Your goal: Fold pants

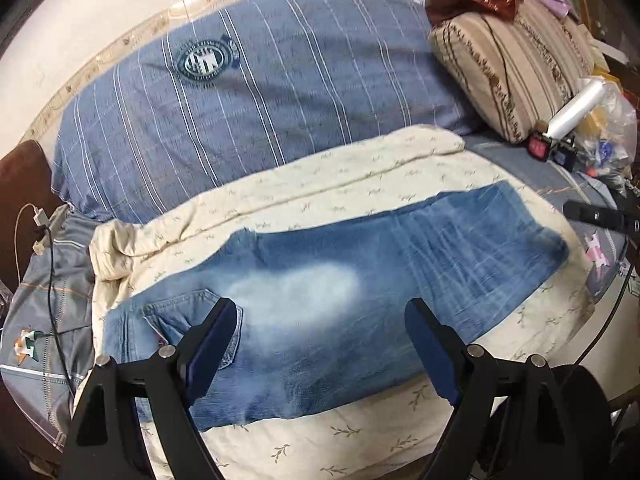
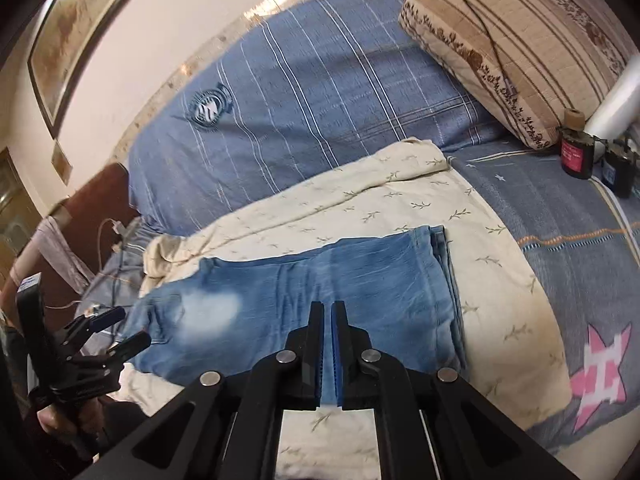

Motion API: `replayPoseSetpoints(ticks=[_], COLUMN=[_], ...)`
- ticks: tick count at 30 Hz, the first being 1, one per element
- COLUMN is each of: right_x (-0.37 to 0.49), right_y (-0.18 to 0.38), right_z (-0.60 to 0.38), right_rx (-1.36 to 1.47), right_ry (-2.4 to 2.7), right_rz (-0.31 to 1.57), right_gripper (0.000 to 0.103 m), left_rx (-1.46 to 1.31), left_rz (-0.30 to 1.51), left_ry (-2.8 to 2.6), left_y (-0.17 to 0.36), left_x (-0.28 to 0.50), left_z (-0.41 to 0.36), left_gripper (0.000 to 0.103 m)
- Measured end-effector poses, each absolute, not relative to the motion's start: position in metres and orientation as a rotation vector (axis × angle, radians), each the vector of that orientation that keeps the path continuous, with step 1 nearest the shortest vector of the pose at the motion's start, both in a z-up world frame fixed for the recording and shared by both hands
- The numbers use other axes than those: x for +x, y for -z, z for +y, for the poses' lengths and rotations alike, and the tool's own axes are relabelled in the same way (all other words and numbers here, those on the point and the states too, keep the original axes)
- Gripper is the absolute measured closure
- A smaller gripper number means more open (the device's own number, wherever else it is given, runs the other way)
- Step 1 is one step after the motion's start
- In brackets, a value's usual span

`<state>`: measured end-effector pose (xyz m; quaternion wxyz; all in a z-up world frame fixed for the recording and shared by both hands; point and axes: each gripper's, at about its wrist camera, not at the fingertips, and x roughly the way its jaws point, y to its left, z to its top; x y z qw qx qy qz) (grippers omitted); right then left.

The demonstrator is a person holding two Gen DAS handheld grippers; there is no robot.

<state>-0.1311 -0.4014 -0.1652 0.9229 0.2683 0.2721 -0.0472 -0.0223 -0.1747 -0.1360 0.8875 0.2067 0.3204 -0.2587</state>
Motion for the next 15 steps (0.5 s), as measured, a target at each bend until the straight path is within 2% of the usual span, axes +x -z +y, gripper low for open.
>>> replayPoseSetpoints(ticks=[4, 9, 11, 15], right_x=[-0.150, -0.166, -0.173, -0.182], right_y=[0.162, 0.164, 0.167, 0.175], right_z=[-0.392, -0.384, -0.382, -0.386], right_rx=[0.567, 0.567, 0.593, 0.639], right_ry=[0.102, 0.121, 0.128, 0.130], right_rz=[0.518, 0.509, 0.489, 0.464], right_gripper=[0.088, 0.068, 0.037, 0.034], left_rx=[0.433, 0.422, 0.418, 0.421], left_rz=[0.618, 0.602, 0.599, 0.596], left_ry=[0.530, 0.525, 0.524, 0.519], left_y=[0.125, 0.117, 0.115, 0.115], left_x=[-0.033, -0.039, -0.041, -0.042], left_z=[-0.171, -0.166, -0.164, -0.163], left_gripper=[0.017, 0.017, 0.017, 0.016])
